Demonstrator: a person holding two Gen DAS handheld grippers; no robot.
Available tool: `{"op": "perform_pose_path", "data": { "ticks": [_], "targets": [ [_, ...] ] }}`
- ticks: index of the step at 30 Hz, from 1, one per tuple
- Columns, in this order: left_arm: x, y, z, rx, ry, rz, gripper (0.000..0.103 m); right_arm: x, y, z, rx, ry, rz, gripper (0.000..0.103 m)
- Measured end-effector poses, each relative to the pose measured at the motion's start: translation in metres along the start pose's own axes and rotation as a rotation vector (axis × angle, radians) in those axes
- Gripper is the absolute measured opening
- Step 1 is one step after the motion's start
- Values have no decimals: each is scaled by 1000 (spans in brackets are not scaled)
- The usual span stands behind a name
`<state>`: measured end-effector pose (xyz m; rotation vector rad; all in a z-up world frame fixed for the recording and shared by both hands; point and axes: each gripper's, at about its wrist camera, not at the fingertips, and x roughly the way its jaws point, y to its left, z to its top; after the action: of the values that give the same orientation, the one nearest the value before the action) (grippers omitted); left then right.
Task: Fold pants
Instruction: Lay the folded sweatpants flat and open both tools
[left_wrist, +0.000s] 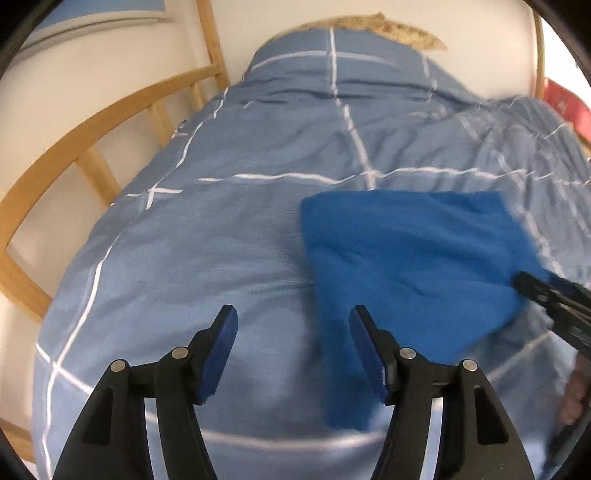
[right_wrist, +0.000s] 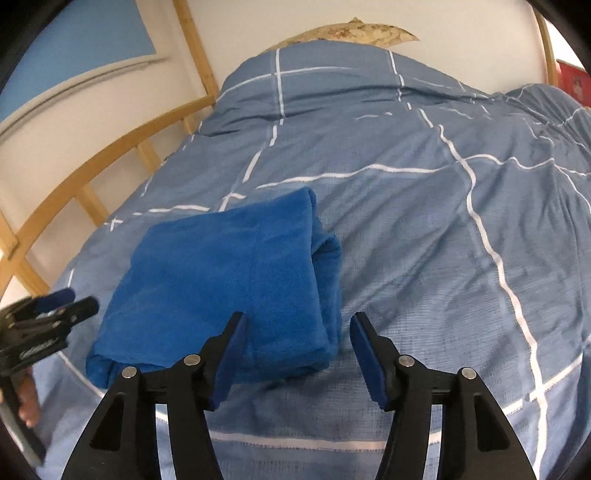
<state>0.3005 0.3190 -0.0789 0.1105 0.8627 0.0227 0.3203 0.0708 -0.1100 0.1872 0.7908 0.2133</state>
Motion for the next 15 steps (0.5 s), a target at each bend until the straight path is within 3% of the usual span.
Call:
{"op": "perform_pose_path", "data": {
  "ticks": [5,8,10,15],
  "targets": [
    [-6,-22,-8,46,-26,-48,64,2,-5,0,21,6,29,61],
    [10,-27,-16,61,64,-146,42,5,-6,3,19,12,28,61],
    [19,-27,-23,52,117,-185,41,4,-6,5,-6,5,23,61],
    [9,-31,-30,65,126,-170,39,2,-12,8,-6,19,27,67]
  ]
}}
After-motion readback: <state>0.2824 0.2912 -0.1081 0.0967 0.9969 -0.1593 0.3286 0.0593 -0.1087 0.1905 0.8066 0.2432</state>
